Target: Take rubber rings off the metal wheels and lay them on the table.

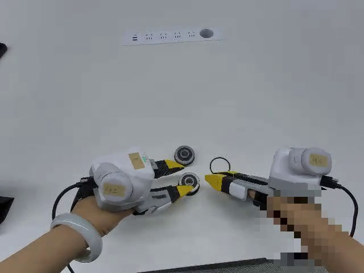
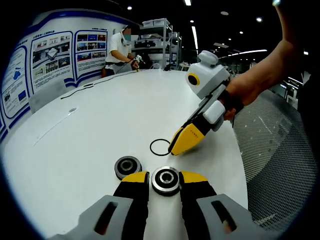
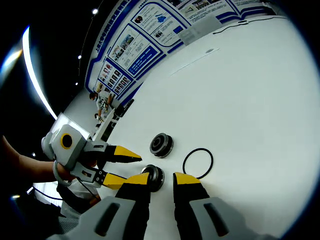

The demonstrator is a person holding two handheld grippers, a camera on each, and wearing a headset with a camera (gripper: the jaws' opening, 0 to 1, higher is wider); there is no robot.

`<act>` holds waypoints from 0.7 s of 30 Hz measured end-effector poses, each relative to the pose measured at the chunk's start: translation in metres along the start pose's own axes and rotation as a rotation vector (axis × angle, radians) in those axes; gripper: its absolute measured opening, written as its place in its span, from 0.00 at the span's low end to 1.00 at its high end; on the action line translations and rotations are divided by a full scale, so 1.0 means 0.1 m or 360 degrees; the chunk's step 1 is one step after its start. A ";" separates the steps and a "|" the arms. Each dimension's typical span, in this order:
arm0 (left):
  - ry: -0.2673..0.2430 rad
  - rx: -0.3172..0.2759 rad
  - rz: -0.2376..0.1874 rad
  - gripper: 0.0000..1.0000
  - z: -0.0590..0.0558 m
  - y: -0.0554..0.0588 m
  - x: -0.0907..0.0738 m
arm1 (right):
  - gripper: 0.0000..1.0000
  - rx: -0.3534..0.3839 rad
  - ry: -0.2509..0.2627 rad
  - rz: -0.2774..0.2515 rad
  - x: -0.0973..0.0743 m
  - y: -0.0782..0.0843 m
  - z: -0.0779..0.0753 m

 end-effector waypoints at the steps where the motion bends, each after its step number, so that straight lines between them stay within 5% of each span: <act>1: 0.0001 0.0005 0.0007 0.24 -0.01 0.01 0.01 | 0.19 0.0001 -0.0003 0.0001 0.00 0.00 0.00; 21: 0.0021 0.0037 0.0083 0.17 -0.05 0.07 0.10 | 0.19 0.0023 -0.0004 0.0001 0.02 0.04 -0.01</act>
Point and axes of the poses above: the centre of the closed fingertips' face, and the gripper's own axes: x roughly forward along the fingers, z roughly to its left, y roughly out of its underside, the point moved 1 cm from there along -x, roughly backward along the fingers, and after that the axes turned 8 degrees about -x, right-handed, at the moved point
